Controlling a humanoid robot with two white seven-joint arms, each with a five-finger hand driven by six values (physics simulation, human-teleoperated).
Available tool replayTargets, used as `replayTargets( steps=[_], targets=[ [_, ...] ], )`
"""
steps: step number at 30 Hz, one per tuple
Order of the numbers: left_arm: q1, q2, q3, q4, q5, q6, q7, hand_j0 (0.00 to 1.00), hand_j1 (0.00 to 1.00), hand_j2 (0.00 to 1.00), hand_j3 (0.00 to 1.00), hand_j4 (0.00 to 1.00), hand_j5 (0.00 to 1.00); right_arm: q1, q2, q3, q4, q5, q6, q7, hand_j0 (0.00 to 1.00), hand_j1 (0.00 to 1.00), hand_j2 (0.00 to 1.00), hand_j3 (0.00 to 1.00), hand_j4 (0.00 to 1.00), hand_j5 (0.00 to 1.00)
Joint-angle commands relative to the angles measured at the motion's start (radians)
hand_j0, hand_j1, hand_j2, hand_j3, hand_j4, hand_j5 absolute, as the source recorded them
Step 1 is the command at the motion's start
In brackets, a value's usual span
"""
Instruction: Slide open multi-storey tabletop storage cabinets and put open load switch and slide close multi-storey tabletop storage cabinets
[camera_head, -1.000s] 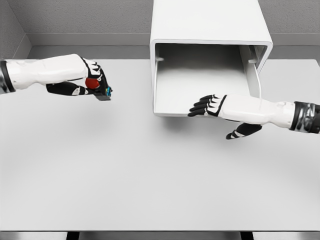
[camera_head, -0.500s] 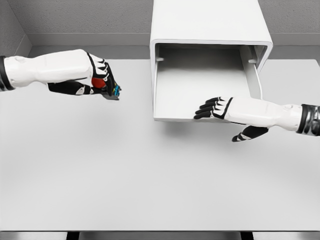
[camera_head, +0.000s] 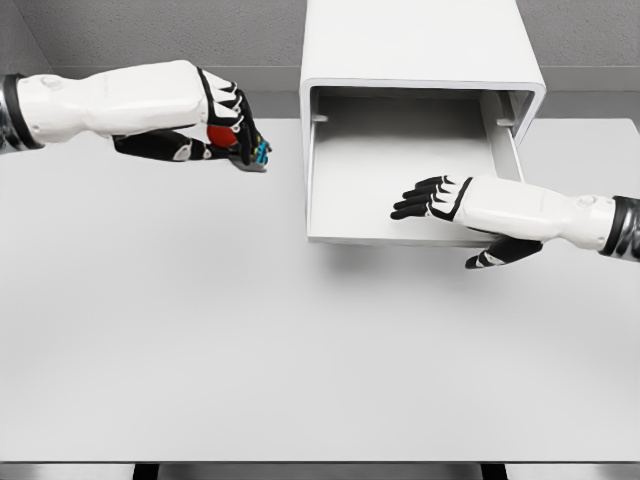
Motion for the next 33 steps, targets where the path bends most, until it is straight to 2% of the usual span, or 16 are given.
replayTargets(
  steps=[1, 11, 22, 24, 27, 33],
  targets=[
    [-0.002, -0.028, 0.001, 0.000, 0.006, 0.003, 0.000, 0.45, 0.45, 0.45, 0.45, 0.45, 0.45, 0.000, -0.001, -0.002, -0.002, -0.007, 0.001, -0.001, 1.00, 1.00, 1.00, 1.00, 1.00, 1.00],
    [-0.018, -0.112, -0.002, 0.005, -0.024, 0.003, -0.004, 0.45, 0.45, 0.45, 0.45, 0.45, 0.45, 0.000, -0.035, -0.005, -0.007, -0.009, 0.001, -0.001, 1.00, 1.00, 1.00, 1.00, 1.00, 1.00],
    [-0.035, -0.191, -0.005, 0.019, -0.078, 0.003, -0.006, 0.45, 0.45, 0.45, 0.45, 0.45, 0.45, 0.000, -0.038, -0.008, -0.013, -0.010, 0.001, -0.005, 1.00, 1.00, 1.00, 1.00, 1.00, 1.00],
    [-0.071, -0.197, -0.053, 0.023, -0.076, 0.003, -0.006, 0.45, 0.45, 0.45, 0.45, 0.45, 0.45, 0.000, -0.036, -0.007, -0.013, -0.010, 0.001, -0.005, 1.00, 1.00, 1.00, 1.00, 1.00, 1.00],
    [-0.080, -0.218, -0.054, 0.036, -0.078, 0.003, -0.006, 0.45, 0.45, 0.45, 0.45, 0.45, 0.45, 0.000, -0.036, -0.007, -0.013, -0.010, 0.001, -0.005, 1.00, 1.00, 1.00, 1.00, 1.00, 1.00],
    [-0.144, -0.281, -0.146, 0.117, -0.080, 0.003, -0.006, 0.45, 0.45, 0.45, 0.45, 0.45, 0.45, 0.000, -0.036, -0.008, -0.013, -0.010, 0.001, -0.005, 1.00, 1.00, 1.00, 1.00, 1.00, 1.00]
  ],
)
